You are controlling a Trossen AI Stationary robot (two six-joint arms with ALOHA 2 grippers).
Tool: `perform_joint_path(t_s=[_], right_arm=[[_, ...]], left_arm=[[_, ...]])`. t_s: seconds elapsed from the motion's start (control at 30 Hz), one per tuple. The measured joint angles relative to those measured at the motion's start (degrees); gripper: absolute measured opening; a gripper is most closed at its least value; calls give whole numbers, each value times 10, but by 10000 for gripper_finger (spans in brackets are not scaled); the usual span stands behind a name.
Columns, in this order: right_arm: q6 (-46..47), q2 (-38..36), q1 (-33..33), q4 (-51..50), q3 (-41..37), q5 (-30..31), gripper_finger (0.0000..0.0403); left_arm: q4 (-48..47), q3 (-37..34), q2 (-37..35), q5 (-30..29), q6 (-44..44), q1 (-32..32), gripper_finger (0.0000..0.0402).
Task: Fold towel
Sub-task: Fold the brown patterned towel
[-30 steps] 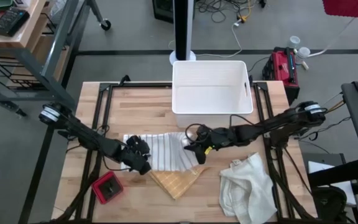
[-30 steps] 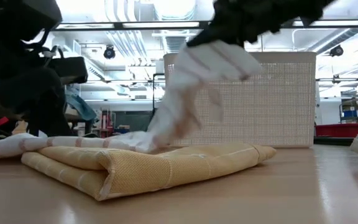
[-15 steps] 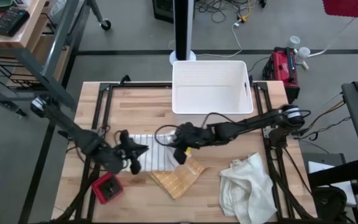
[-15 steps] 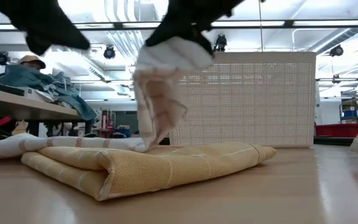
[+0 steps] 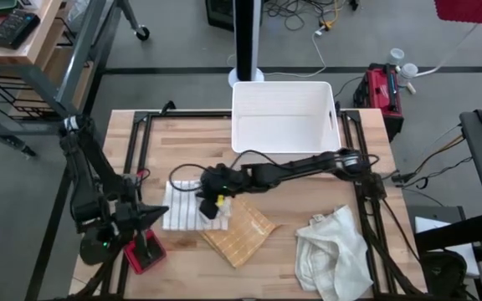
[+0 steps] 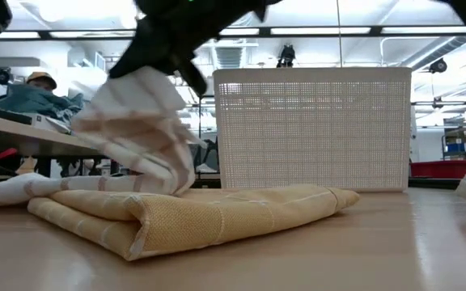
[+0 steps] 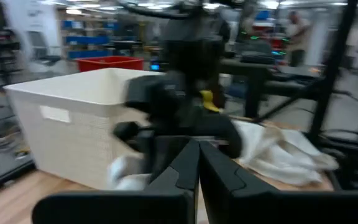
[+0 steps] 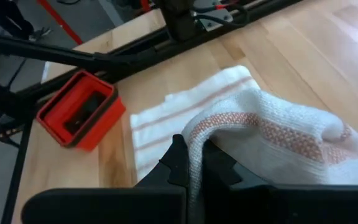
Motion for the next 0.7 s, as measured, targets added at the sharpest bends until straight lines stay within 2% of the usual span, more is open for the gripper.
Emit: perform_joint_path(t_s=[0.2, 0.4, 0.53, 0.7], right_arm=[[0, 111, -8, -55, 156, -5, 15], [-5, 213, -10, -153, 312, -2, 104], [0, 214, -15, -131, 288, -28, 167], [-8, 212, -17, -131, 291, -30, 226]], left_arm=[[-2, 0, 7, -3, 2, -16, 0], [-1, 0, 12, -4, -1, -15, 0], [0, 0, 22, -4, -5, -12, 0], [0, 0, 29, -4, -9, -6, 0]])
